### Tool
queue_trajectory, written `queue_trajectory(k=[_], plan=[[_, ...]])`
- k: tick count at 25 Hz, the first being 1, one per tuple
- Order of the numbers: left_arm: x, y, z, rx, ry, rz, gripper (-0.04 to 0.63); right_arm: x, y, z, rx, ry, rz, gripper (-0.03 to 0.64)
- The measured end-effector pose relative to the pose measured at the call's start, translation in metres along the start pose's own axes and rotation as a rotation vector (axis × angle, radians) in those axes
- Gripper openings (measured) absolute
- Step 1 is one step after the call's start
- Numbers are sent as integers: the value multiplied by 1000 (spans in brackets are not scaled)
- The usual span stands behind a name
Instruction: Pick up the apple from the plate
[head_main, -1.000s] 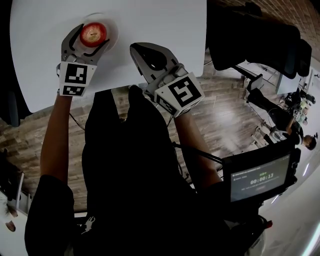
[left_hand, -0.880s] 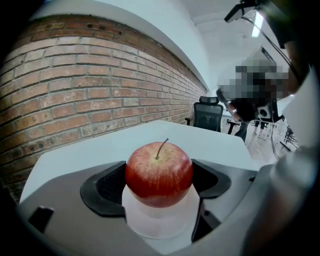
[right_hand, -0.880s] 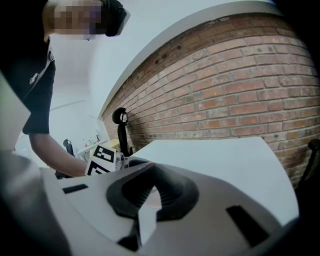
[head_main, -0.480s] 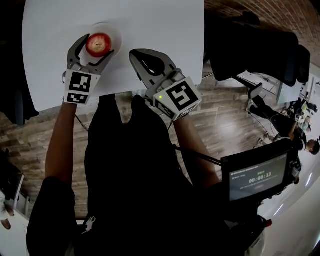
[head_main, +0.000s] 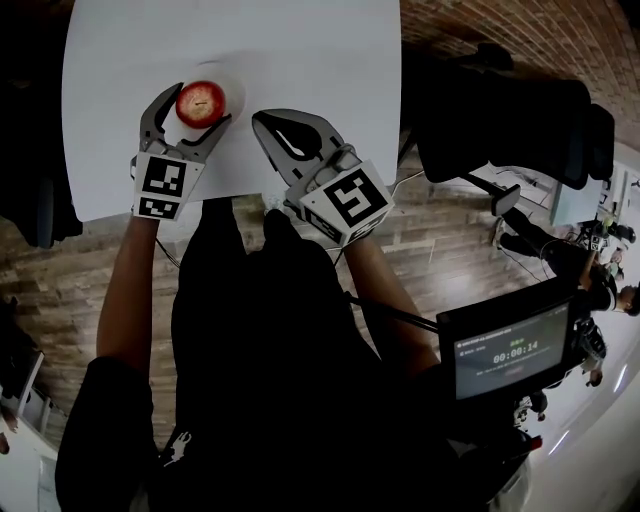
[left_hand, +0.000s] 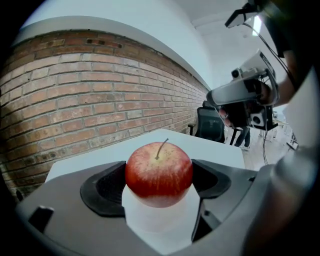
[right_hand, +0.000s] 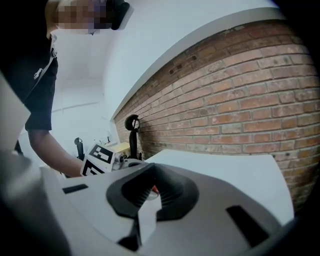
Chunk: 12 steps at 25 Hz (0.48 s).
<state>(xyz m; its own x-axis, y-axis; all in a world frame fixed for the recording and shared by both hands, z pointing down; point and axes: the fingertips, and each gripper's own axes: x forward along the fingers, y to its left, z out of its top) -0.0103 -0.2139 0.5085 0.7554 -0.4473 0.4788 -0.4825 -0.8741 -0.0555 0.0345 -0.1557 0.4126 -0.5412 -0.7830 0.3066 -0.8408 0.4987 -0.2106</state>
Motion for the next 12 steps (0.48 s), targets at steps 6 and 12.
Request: queue_trajectory(k=[6, 12], plan=[[-5, -3, 11, -25, -33, 33, 405, 0, 3, 4, -31, -16, 31, 3], [-33, -8, 27, -9, -41, 63, 405, -9, 24, 21, -58, -39, 65, 3]])
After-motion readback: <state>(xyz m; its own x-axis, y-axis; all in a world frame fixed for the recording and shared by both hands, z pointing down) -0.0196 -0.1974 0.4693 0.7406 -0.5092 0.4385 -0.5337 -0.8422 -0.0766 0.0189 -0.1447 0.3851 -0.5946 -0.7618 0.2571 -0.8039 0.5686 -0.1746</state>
